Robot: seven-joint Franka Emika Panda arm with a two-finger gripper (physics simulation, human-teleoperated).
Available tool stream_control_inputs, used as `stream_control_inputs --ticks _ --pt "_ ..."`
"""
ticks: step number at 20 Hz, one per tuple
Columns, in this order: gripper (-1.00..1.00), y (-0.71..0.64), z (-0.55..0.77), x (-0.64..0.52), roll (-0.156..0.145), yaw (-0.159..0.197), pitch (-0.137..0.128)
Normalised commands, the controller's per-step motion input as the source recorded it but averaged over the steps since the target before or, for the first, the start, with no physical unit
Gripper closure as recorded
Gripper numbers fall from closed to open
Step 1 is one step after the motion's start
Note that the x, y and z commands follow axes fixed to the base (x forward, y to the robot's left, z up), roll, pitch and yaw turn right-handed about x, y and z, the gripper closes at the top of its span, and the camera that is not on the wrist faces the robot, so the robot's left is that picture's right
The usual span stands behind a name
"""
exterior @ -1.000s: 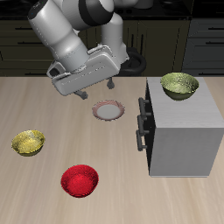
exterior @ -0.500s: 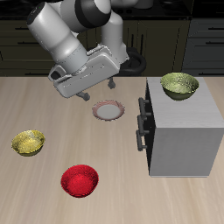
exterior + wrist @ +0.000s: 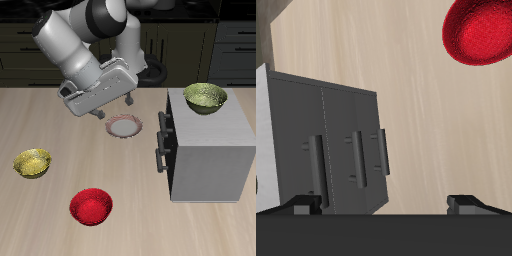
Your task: Open the middle drawer of the white cabinet
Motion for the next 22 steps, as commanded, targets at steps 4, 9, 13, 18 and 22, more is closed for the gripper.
stream_control_inputs --ticks 4,9,13,18,22 --pt "-1.00 0.12 -0.08 -0.02 0.048 -0.004 -0.019" --pt "-1.00 0.15 -0.15 0.05 0.039 -0.004 0.009" --pt "-1.00 0.06 -0.17 0.06 0.028 -0.004 0.006" --pt "-1.00 -0.01 -0.17 0.01 0.017 -0.001 0.009" --pt "-1.00 -0.02 -0.12 -0.04 0.029 0.002 0.009"
